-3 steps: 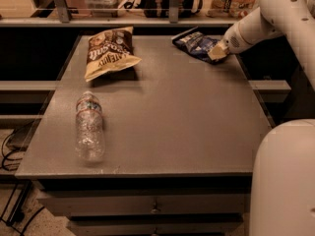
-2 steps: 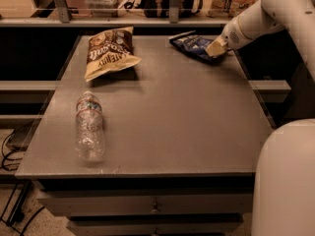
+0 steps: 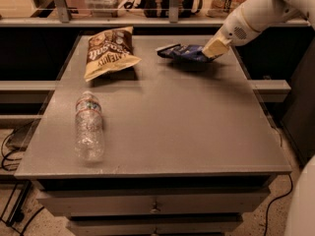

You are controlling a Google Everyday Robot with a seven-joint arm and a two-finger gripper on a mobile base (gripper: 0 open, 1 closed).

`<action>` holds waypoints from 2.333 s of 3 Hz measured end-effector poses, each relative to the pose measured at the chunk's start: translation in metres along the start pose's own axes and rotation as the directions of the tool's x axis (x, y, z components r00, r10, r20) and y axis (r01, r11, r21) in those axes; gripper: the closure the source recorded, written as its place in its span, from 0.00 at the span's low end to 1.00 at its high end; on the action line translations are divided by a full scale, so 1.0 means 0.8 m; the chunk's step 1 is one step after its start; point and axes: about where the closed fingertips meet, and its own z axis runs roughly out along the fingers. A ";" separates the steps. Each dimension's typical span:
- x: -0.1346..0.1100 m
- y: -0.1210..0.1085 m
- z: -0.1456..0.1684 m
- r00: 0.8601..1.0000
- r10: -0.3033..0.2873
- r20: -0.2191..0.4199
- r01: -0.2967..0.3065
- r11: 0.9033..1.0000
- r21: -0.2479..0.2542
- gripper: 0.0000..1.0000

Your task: Move blue chip bag near water bottle

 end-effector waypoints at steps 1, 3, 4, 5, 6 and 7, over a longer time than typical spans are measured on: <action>0.004 0.083 -0.028 0.996 -0.083 -0.015 0.082 0.994 -0.070 1.00; -0.003 0.106 -0.025 0.992 -0.124 -0.002 0.123 0.988 -0.097 1.00; -0.009 0.150 -0.023 0.981 -0.190 0.027 0.192 0.967 -0.167 1.00; -0.013 0.193 -0.025 0.967 -0.250 0.056 0.256 0.937 -0.239 1.00; -0.019 0.243 -0.021 0.949 -0.291 0.118 0.314 0.891 -0.328 1.00; -0.025 0.287 -0.013 0.933 -0.320 0.166 0.360 0.841 -0.405 1.00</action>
Offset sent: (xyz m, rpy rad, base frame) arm -0.0457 0.0093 0.0124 -0.0181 -0.0070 0.0729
